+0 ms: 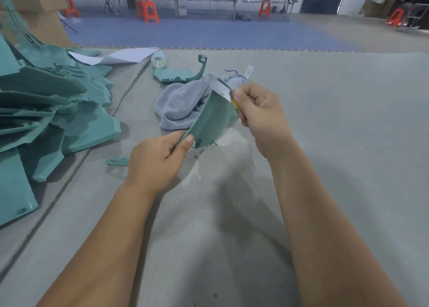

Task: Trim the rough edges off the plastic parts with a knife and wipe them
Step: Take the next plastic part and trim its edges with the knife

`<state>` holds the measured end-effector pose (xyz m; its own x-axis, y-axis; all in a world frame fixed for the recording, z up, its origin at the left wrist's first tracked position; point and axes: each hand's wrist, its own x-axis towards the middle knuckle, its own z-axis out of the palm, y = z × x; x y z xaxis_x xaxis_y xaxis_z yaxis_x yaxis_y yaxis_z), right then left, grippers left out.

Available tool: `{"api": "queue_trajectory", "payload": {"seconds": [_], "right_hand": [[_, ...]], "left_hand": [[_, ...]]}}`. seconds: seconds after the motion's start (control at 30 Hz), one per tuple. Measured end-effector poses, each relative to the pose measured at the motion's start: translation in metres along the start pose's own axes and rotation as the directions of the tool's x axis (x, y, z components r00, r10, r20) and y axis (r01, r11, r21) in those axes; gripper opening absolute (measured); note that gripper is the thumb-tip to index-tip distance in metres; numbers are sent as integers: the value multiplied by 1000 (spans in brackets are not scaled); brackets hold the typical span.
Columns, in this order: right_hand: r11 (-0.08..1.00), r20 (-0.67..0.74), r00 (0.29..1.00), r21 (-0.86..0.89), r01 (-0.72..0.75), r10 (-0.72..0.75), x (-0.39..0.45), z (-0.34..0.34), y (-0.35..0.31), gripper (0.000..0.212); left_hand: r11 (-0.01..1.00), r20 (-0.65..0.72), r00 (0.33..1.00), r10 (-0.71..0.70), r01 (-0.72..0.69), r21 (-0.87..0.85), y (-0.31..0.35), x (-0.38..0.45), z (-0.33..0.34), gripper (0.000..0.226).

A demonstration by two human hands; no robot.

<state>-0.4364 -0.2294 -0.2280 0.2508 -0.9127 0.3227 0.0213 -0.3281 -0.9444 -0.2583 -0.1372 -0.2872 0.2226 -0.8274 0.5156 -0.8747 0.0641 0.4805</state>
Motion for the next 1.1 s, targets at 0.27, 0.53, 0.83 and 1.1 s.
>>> {"api": "queue_trajectory", "payload": {"seconds": [0.27,0.53,0.83,1.1], "right_hand": [[994,-43,999,109,21,-16,-3,2,10,21],[756,-66,985,650,-79,160,-7,0,11,31],[805,-69,985,587,-86,156,-10,11,4,29],[822,-152,974,567,-52,166,-14,13,-4,16]], "left_hand": [[1000,-4,1000,-3,3,31,-1,1,1,50],[1000,-10,1000,-27,27,1,-3,4,1,40],[994,16,999,29,-31,105,1,4,-2,49],[954,24,990,137,-138,267,16,5,-7,37]]}}
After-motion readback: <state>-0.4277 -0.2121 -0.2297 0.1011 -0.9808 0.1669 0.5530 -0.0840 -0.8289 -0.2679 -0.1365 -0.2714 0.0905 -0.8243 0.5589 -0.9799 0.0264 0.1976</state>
